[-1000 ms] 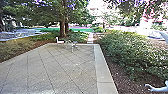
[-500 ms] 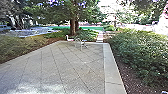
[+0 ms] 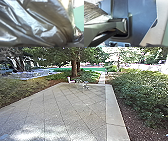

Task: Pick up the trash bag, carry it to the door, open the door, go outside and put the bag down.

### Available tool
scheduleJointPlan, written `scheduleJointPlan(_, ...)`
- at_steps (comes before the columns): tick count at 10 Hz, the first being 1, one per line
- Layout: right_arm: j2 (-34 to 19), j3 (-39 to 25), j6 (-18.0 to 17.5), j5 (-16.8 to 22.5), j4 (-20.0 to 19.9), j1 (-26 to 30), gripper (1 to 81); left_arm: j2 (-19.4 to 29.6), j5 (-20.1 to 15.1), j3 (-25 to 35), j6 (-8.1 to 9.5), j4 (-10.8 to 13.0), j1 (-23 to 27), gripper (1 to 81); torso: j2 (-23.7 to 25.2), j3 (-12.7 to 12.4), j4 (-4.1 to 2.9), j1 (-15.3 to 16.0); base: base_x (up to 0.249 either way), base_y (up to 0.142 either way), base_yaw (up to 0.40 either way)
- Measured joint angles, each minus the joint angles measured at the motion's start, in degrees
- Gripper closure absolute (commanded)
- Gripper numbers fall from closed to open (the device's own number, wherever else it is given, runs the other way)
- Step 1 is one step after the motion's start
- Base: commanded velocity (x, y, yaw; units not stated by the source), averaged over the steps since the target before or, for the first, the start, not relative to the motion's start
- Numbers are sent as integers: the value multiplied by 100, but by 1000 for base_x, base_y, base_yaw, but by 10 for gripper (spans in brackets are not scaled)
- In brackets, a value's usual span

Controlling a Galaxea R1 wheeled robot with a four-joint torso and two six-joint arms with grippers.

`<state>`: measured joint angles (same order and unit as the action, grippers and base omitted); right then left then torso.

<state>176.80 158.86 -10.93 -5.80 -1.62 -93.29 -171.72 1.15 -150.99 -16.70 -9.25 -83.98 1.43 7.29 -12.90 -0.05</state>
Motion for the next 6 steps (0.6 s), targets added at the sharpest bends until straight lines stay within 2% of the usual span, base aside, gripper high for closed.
scheduleJointPlan(3,-4,2,-2,-23,-2,62,10,482,-16,808,24,-22,339,811,-4,596,-2,6,0,0,0)
scheduleJointPlan(6,-17,5,-2,-39,-2,107,10,844,-105,1232,50,-317,967,811,-9,1128,-2,13,0,0,0)
